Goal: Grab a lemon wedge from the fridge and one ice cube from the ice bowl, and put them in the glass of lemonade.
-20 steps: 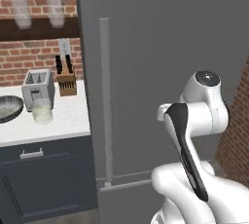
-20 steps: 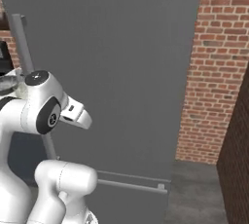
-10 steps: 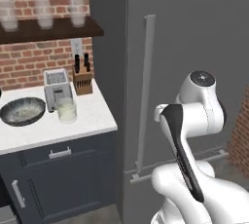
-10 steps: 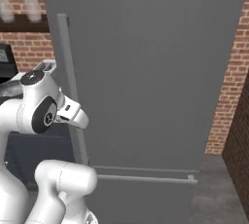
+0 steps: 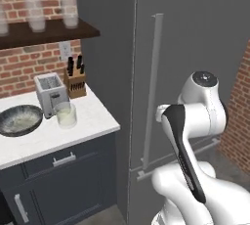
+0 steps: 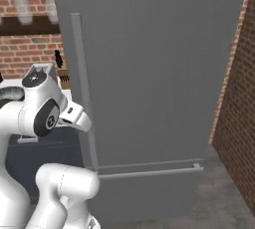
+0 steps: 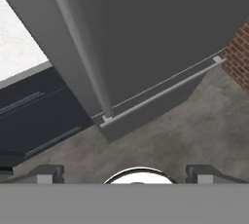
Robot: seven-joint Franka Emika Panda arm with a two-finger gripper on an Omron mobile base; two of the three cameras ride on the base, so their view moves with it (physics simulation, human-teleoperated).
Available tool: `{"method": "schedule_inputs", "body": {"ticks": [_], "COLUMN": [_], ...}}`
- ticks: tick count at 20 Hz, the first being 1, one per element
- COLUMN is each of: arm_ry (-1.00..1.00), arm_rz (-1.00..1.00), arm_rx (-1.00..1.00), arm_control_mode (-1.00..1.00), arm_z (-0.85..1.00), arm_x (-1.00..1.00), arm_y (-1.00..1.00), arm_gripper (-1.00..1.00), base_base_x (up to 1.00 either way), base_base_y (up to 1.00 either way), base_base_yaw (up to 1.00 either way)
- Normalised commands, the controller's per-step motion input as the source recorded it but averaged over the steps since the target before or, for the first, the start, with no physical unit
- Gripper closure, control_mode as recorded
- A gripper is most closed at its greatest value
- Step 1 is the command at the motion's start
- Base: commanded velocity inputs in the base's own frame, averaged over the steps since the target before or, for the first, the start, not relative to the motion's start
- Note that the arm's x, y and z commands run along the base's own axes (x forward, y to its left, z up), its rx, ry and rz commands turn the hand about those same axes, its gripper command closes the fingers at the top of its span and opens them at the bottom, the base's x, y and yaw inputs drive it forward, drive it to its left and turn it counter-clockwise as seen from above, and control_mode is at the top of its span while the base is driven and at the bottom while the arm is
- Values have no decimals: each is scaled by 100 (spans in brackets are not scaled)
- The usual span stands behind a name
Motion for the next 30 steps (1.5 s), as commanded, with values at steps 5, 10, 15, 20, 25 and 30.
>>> {"method": "schedule_inputs", "body": {"ticks": [5, 10, 15, 20, 25, 30], "arm_ry": [0, 0, 0, 0, 0, 0], "arm_rz": [0, 0, 0, 0, 0, 0], "arm_rx": [0, 0, 0, 0, 0, 0], "arm_control_mode": [100, 100, 100, 100, 100, 100], "arm_z": [0, 0, 0, 0, 0, 0], "arm_x": [0, 0, 0, 0, 0, 0], "arm_y": [0, 0, 0, 0, 0, 0], "arm_gripper": [-100, -100, -100, -100, -100, -100], "base_base_x": [-36, -36, -37, -50, -49, -13], "base_base_y": [45, 42, 5, -9, 4, 43], "base_base_yaw": [-11, -1, -4, -11, -8, -18]}}
